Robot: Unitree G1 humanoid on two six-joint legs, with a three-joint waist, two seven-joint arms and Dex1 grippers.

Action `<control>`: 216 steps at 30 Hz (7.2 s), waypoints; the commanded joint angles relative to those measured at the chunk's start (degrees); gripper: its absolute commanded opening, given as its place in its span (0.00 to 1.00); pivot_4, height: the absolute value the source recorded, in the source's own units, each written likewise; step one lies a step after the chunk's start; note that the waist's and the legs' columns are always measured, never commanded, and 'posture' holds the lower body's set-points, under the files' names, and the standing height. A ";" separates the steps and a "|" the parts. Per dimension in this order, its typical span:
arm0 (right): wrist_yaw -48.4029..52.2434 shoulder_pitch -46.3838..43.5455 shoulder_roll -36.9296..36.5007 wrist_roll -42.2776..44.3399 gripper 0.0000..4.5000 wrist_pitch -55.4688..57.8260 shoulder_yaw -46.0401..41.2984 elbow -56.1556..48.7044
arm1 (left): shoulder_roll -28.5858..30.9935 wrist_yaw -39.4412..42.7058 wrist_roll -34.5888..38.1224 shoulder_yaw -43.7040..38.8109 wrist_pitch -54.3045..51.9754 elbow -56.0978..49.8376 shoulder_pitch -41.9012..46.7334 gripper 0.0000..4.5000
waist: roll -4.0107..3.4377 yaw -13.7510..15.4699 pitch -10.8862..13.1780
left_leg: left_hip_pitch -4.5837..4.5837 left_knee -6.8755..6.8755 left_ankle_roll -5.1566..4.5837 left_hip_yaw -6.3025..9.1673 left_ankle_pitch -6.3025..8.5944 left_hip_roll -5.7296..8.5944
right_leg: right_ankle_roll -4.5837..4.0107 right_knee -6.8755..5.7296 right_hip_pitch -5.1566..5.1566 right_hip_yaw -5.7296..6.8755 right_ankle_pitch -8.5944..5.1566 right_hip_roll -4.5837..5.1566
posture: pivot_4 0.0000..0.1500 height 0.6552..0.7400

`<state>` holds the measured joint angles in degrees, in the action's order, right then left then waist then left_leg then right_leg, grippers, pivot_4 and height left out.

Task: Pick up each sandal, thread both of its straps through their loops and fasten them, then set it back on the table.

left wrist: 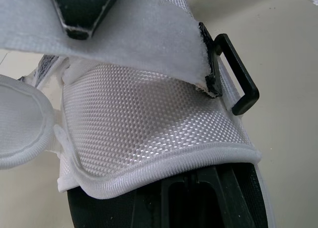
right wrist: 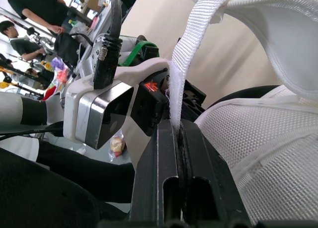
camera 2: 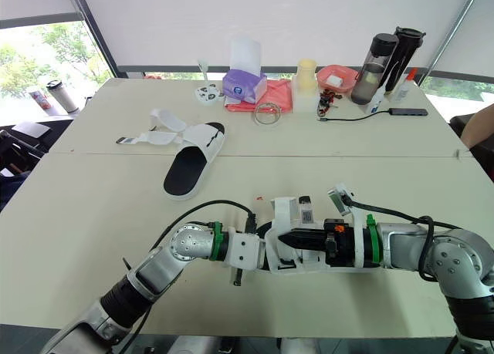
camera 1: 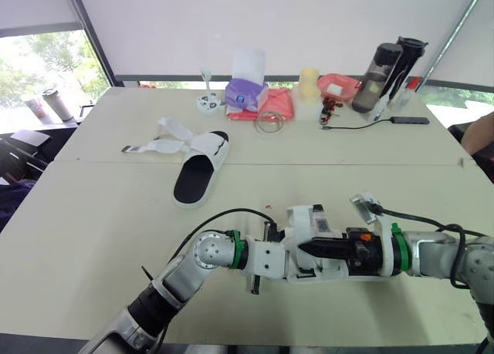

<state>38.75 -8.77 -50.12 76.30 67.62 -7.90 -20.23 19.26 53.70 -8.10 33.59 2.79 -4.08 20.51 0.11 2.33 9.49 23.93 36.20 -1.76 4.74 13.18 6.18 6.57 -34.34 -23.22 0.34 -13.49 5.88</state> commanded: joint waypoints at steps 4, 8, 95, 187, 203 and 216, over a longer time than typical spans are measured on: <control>-0.09 -1.04 0.63 1.20 0.01 0.65 -1.07 -1.16 | 1.07 -0.39 -2.04 0.68 -1.96 2.51 -0.66 0.00 | 0.00 0.00 0.00 | 0.00 0.00 0.00 0.00 0.00 0.00 | 0.00 0.00 0.00 0.00 0.00 0.00 | 1.00 1.00; -0.25 -1.30 0.69 1.97 0.01 1.15 -1.35 -1.10 | 1.10 -0.42 -2.05 0.71 -1.82 2.68 -0.65 0.00 | 0.00 0.01 0.00 | 0.00 0.01 0.00 0.00 0.00 0.00 | 0.00 -0.01 0.00 0.00 0.01 0.00 | 1.00 1.00; 11.14 25.07 -6.60 -4.62 1.00 -6.64 -18.05 -21.75 | 0.53 -1.30 -1.74 1.71 0.08 6.66 0.96 0.00 | 0.23 0.03 -0.20 | -0.42 -0.06 0.16 0.01 0.10 -0.06 | 0.03 0.07 0.48 -0.01 -0.02 0.03 | 1.00 1.00; 3.20 45.88 2.51 -23.35 0.01 -20.67 0.01 -26.67 | -0.47 -0.22 -2.35 2.77 2.32 9.68 2.12 0.00 | 0.18 0.22 -0.39 | 0.05 -0.10 0.16 -0.04 0.12 -0.12 | 0.20 0.20 0.05 0.08 -0.14 0.05 | 1.00 1.00; -14.14 27.17 -4.36 19.92 0.01 -20.65 -8.56 -26.52 | -1.52 -0.33 -2.82 2.75 2.91 11.15 3.21 0.00 | 0.20 0.31 -0.37 | 0.23 -0.03 0.04 -0.06 0.05 -0.09 | 0.03 0.22 -0.02 0.09 -0.03 0.14 | 1.00 1.00; -22.00 18.00 0.26 25.86 0.07 -20.57 -3.87 -16.18 | -1.17 -1.32 -2.99 2.22 1.34 9.77 2.56 0.00 | 0.21 -0.01 -0.36 | 0.32 0.06 -0.05 -0.06 0.00 -0.09 | 0.01 0.14 -0.11 0.12 0.01 0.13 | 1.00 1.00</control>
<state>16.57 11.04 -50.83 98.94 49.23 -10.03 -35.20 16.98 52.32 -8.20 34.67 6.69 3.18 24.37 0.32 2.33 9.13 24.25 36.26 -1.81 4.68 13.18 6.09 6.58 -34.21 -23.34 0.46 -13.47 6.01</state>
